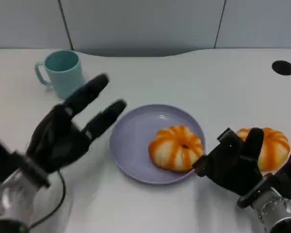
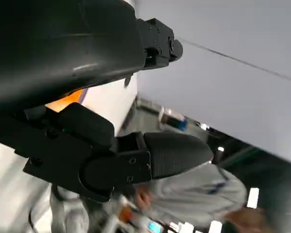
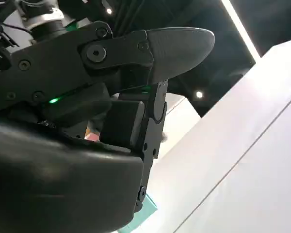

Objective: Grasp the bread from the table and place it into the plate.

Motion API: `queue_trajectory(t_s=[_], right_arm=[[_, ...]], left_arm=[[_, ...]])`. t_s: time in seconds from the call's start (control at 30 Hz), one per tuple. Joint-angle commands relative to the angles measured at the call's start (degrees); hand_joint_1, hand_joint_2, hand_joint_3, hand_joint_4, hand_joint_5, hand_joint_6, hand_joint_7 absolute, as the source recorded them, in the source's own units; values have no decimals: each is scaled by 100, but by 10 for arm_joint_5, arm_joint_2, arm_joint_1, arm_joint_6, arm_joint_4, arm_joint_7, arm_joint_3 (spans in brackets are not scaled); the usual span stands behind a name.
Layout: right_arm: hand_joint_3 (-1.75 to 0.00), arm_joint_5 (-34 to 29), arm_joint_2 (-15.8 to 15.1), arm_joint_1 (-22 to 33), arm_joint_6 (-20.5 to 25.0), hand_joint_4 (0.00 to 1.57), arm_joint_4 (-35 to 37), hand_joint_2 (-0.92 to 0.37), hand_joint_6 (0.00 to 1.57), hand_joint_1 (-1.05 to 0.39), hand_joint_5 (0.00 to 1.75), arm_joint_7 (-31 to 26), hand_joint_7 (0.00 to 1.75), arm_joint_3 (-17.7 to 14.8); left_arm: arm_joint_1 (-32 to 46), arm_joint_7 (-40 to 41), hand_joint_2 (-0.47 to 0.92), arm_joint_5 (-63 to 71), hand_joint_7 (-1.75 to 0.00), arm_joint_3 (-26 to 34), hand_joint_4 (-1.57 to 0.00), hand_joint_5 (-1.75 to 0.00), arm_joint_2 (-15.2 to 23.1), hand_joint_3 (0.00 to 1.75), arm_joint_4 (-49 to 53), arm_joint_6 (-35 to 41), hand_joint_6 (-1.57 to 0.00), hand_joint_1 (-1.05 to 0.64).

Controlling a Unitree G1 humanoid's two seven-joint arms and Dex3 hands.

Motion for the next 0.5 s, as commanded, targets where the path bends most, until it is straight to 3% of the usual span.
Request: queue_trajectory(t_s=[0.03,0.07,0.13,0.27,0.33,0.37,0.43,0.5], right_arm=[[-23,-3,-12,-2,10,157,-8,-92,141,-71,13,-6,1,1],[-23,-3,-12,-1,13,157,-10,-92,142,-71,14,-8,1,1],[-26,-7,-17,1,11,157,-16,-92,142,-71,15,-5,1,5],[-25,-10,-27,0,12,157,-9,-92,142,-70,16,3,1,6],[-26,-12,-36,1,13,157,-7,-92,142,-69,15,6,0,8],[-27,-12,-39,2,15,157,-7,-92,142,-69,15,6,0,8],[-27,-9,-47,3,19,157,-4,-92,142,-69,14,10,1,5],[-27,-8,-50,3,19,157,-2,-92,142,-70,14,13,1,4]], left_arm=[[78,-12,92,-39,-2,33,-8,-24,23,66,-42,77,-4,-103],[90,-8,92,-43,-3,37,-3,-46,23,64,-50,87,-6,-103],[134,20,92,-51,-7,50,-3,-69,12,57,-93,102,-15,-102],[195,40,92,-88,-14,73,-10,-89,-8,48,-140,141,-31,-102],[197,15,92,-97,-30,77,-18,-110,-4,45,-123,149,-48,-101],[197,1,92,-97,-53,78,-27,-126,-2,46,-113,142,-53,-100],[202,-14,92,-93,-73,80,-38,-137,-6,49,-104,124,-59,-99],[204,-19,92,-91,-80,81,-43,-142,-9,50,-100,117,-62,-99]])
